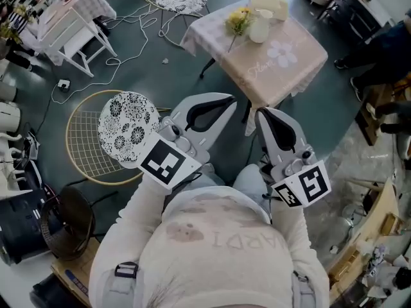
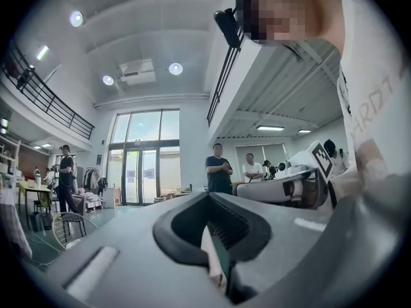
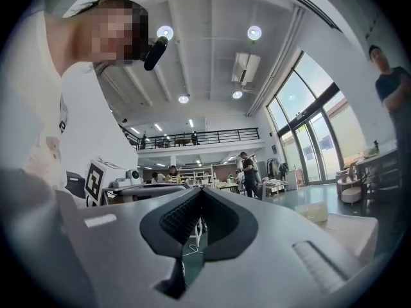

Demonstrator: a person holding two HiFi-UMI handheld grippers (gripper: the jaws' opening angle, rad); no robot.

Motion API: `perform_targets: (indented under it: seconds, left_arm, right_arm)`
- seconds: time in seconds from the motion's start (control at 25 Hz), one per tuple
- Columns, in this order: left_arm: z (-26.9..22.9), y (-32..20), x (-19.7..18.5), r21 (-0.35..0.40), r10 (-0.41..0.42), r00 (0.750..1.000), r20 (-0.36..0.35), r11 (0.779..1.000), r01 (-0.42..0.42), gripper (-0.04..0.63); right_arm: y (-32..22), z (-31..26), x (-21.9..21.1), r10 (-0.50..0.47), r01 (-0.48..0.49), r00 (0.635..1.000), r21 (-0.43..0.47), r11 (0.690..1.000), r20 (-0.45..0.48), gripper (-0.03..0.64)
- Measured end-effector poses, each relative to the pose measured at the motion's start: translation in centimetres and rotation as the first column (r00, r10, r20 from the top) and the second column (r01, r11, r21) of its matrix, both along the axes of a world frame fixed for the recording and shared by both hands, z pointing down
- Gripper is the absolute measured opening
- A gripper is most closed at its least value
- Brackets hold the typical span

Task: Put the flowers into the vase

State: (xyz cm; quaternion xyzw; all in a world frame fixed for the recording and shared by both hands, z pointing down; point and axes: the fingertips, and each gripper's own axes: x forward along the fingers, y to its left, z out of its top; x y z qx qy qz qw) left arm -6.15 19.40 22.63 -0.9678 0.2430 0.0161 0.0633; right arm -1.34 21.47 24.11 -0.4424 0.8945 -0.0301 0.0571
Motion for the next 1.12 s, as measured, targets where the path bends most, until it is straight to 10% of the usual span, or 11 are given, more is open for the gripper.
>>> perform_targets:
  seconds: [1.12]
  left_arm:
    - [1.8, -14.6, 1.6, -0.037, -0.036, 0.999, -0.021, 0.999, 0.035, 0.001]
  right_arm:
    - [-15.1, 2.5, 1.4, -0.022, 0.023, 1.000, -0.061, 0.998, 0.014, 0.029]
